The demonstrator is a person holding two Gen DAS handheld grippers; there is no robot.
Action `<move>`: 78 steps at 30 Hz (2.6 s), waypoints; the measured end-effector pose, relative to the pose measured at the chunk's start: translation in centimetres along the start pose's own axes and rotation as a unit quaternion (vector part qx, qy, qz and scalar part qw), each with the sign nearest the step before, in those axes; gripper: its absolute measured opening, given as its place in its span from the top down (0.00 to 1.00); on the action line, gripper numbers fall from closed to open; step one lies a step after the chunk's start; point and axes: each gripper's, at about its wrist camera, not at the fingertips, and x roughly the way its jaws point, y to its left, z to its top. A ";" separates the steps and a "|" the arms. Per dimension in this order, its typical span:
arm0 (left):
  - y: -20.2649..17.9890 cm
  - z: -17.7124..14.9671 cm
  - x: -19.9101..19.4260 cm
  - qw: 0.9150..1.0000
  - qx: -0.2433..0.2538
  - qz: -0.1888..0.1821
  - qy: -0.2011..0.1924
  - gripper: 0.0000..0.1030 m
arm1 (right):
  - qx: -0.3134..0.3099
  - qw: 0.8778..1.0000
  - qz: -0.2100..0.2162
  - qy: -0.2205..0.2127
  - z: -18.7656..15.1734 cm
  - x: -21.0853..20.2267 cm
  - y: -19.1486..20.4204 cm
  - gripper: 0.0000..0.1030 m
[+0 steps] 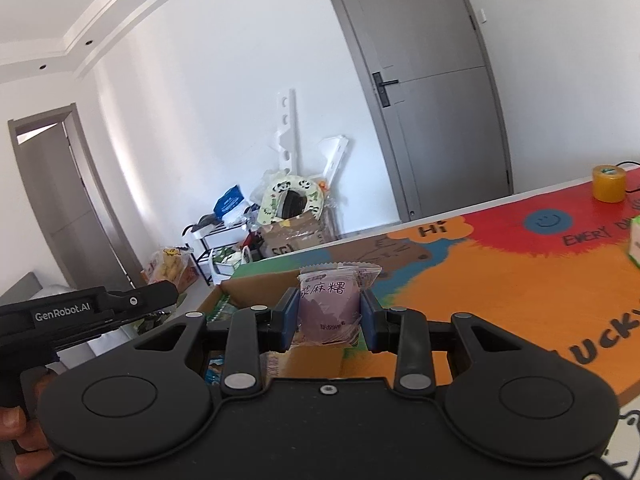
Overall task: Organize snacks
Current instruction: 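Carry both held snacks over the cardboard box with both grippers, then open both grippers to release the snacks into the box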
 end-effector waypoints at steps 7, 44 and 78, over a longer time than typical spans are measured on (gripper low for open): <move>1.9 0.0 1.8 1.000 -0.011 0.009 0.014 0.80 | -0.013 1.000 0.008 0.008 0.2 1.6 1.4 0.68; 7.4 0.9 1.8 0.997 -0.060 0.047 0.020 0.63 | -0.041 0.997 0.039 0.048 0.6 5.4 6.9 0.68; 1.8 -1.0 1.0 0.998 -0.005 0.032 0.055 0.29 | 0.034 0.998 0.009 0.050 -1.2 -0.4 0.2 0.36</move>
